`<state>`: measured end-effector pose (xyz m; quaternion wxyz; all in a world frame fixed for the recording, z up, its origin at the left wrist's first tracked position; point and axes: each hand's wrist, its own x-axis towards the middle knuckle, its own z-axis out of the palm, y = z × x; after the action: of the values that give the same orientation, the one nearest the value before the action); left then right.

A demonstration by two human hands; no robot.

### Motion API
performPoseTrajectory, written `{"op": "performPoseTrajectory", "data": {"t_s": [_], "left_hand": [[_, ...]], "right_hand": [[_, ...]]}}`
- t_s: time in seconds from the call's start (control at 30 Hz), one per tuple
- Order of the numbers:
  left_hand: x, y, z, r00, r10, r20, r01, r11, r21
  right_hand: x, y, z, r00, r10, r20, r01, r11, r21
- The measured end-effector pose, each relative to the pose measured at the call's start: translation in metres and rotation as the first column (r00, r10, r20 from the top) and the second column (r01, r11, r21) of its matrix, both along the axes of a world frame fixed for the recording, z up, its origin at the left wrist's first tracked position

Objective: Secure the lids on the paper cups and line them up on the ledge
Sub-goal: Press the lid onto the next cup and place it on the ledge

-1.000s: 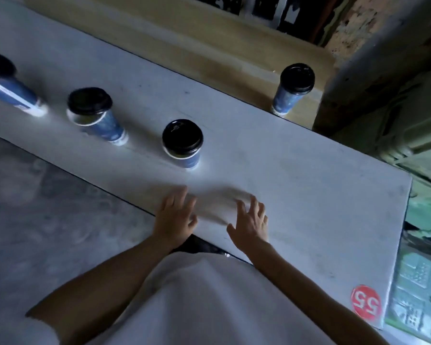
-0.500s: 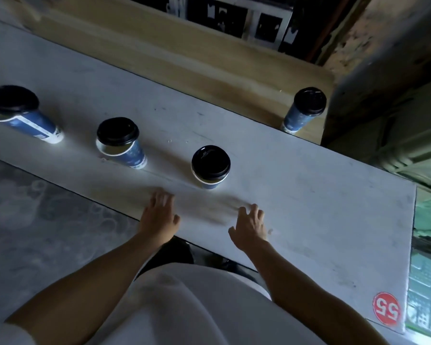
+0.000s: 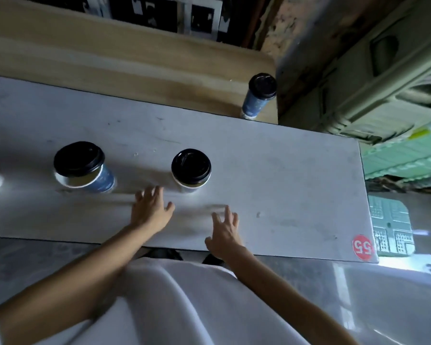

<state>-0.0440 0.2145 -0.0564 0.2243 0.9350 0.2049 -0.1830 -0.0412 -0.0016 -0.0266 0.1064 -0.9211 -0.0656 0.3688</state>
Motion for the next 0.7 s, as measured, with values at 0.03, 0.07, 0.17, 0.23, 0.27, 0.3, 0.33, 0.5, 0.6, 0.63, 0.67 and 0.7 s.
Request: {"op": "performPoseTrajectory", "data": {"t_s": [0.03, 0.07, 0.17, 0.23, 0.27, 0.3, 0.33, 0.5, 0.6, 0.63, 0.67, 0.7], "left_hand": [[0.006, 0.004, 0.001, 1.000, 0.008, -0.017, -0.008, 1.000, -0.025], [0.012, 0.009, 0.002, 0.999, 0.018, -0.026, -0.019, 0.998, -0.057], [0.021, 0.017, 0.012, 0.994, 0.105, 0.044, -0.093, 0.970, -0.224], [0.023, 0.017, 0.021, 0.980, 0.179, 0.083, -0.136, 0.918, -0.371], [0.024, 0.015, 0.025, 0.977, 0.195, 0.085, -0.142, 0.895, -0.422], [0.025, 0.013, 0.030, 0.976, 0.201, 0.089, -0.139, 0.877, -0.460], [0.026, 0.011, 0.034, 0.974, 0.202, 0.102, -0.126, 0.859, -0.496], [0.033, 0.002, 0.051, 0.960, 0.186, 0.210, -0.013, 0.778, -0.628], [0.036, 0.003, 0.054, 0.956, 0.160, 0.244, 0.034, 0.770, -0.638], [0.038, 0.003, 0.054, 0.956, 0.161, 0.245, 0.038, 0.761, -0.647], [0.039, 0.001, 0.055, 0.954, 0.162, 0.252, 0.042, 0.760, -0.649], [0.041, -0.001, 0.056, 0.950, 0.168, 0.264, 0.044, 0.764, -0.644]], "right_hand": [[-0.002, -0.004, -0.002, 1.000, -0.001, 0.012, 0.001, 1.000, -0.017], [-0.002, -0.007, -0.002, 1.000, 0.016, 0.018, -0.015, 0.999, -0.031], [0.010, -0.011, 0.001, 0.999, 0.051, 0.019, -0.051, 0.998, -0.024], [0.029, -0.013, 0.003, 1.000, 0.014, 0.001, -0.014, 1.000, -0.011], [0.041, -0.015, 0.005, 0.999, -0.040, -0.008, 0.040, 0.999, 0.010], [0.053, -0.017, 0.009, 0.990, -0.138, -0.028, 0.140, 0.989, 0.054], [0.065, -0.018, 0.013, 0.960, -0.270, -0.067, 0.277, 0.953, 0.123], [0.109, -0.002, 0.057, 0.752, -0.593, -0.288, 0.637, 0.541, 0.549], [0.120, 0.021, 0.091, 0.885, -0.459, -0.080, 0.404, 0.669, 0.624], [0.121, 0.030, 0.100, 0.928, -0.373, -0.001, 0.296, 0.734, 0.611], [0.121, 0.039, 0.106, 0.959, -0.273, 0.077, 0.178, 0.791, 0.585], [0.121, 0.047, 0.111, 0.976, -0.166, 0.143, 0.063, 0.836, 0.544]]}}
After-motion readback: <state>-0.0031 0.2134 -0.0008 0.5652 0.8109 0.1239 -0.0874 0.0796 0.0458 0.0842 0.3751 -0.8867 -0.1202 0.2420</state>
